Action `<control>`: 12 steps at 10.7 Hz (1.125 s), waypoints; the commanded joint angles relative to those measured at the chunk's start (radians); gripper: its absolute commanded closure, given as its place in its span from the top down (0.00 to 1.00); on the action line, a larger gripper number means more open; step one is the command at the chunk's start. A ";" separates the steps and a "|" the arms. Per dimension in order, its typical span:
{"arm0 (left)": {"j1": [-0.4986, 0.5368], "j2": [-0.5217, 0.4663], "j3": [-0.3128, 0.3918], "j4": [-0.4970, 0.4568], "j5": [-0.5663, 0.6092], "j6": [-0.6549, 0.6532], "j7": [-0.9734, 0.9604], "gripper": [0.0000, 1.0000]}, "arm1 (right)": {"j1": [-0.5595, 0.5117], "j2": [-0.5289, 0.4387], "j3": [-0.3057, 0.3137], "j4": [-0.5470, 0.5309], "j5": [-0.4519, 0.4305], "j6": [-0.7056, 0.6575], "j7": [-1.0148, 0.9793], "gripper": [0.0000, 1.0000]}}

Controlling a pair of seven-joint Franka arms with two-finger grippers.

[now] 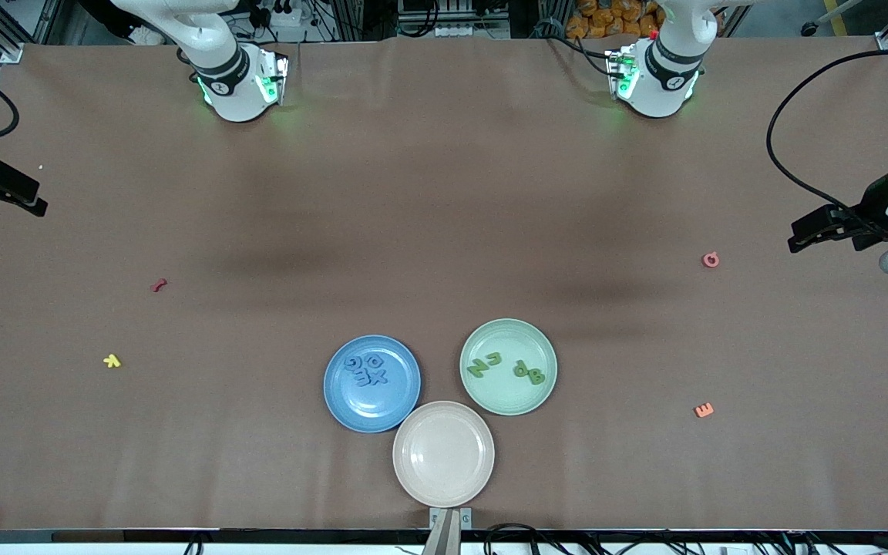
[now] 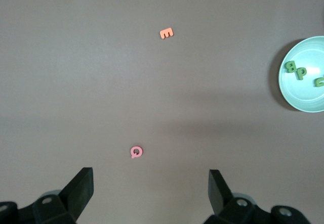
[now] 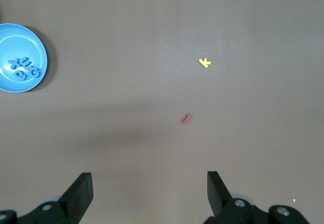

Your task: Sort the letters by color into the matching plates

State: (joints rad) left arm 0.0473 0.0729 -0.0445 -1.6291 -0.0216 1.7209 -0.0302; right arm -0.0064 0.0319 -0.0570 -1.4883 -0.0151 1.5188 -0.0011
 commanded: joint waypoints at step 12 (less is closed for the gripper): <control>0.005 -0.101 -0.103 0.021 -0.030 -0.072 -0.129 1.00 | -0.017 0.005 0.012 0.010 0.000 0.003 0.009 1.00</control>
State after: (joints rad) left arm 0.0422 -0.0230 -0.1431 -1.6263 -0.0217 1.6607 -0.1427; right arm -0.0081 0.0341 -0.0565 -1.4878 -0.0151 1.5228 -0.0010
